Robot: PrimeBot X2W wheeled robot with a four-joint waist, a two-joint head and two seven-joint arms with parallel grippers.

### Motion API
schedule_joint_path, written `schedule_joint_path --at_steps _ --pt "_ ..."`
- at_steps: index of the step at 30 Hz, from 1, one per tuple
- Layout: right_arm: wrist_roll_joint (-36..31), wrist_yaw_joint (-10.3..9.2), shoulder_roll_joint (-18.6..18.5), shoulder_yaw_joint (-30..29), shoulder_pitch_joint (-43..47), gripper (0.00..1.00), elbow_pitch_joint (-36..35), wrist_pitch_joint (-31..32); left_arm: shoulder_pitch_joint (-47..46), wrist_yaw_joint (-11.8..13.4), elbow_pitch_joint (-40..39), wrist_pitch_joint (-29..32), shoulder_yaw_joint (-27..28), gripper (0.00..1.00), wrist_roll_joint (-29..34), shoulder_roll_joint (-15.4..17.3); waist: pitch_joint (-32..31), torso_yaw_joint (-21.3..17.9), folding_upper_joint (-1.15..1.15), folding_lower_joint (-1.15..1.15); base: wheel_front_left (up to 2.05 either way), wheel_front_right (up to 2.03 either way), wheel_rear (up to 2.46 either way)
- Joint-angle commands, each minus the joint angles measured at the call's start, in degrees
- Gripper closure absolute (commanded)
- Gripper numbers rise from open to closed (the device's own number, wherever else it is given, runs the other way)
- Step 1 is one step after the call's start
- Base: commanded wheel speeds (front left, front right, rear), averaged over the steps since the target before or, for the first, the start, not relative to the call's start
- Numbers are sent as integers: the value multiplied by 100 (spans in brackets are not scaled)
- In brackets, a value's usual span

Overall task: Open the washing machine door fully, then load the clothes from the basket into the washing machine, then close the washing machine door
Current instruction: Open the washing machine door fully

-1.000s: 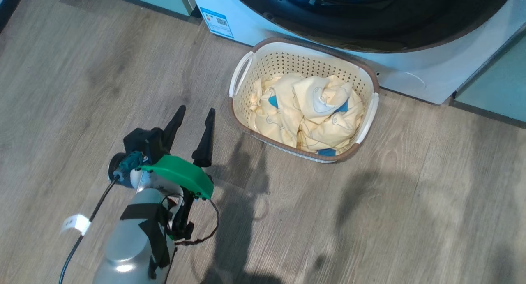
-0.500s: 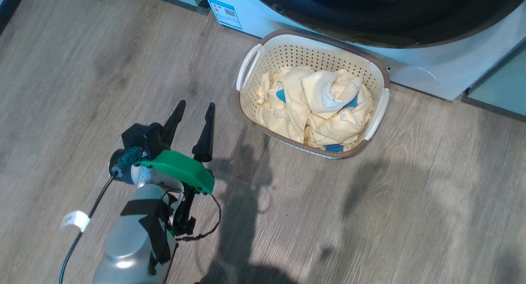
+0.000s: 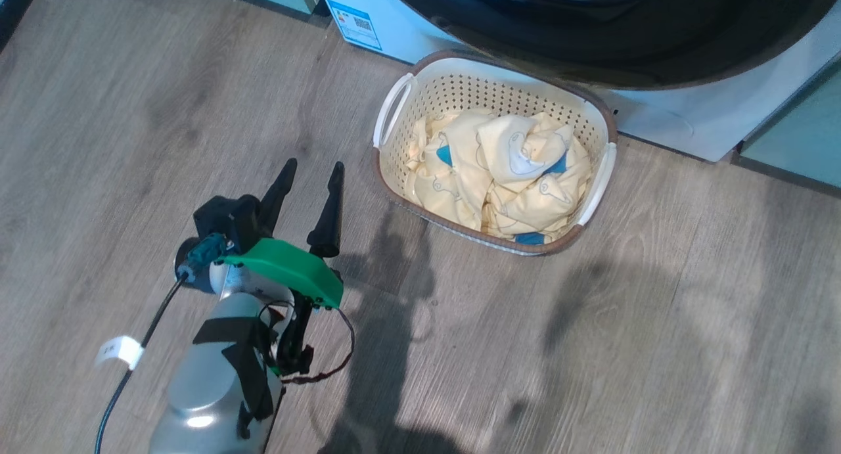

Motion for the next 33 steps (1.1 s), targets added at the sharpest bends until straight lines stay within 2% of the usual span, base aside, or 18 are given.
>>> schedule_joint_path --at_steps 1,16,33 --pt "-4 -15 159 74 -58 100 -242 112 -132 48 -154 -37 156 0 -28 140 -24 -10 0 0 0 0 0" --pt "-19 -15 266 353 352 100 -252 772 22 34 -54 -37 179 0 49 140 -414 -52 0 0 0 0 0" --pt "147 -15 592 564 949 100 -398 1574 275 -25 52 -37 296 0 218 140 -951 -103 0 0 0 0 0"
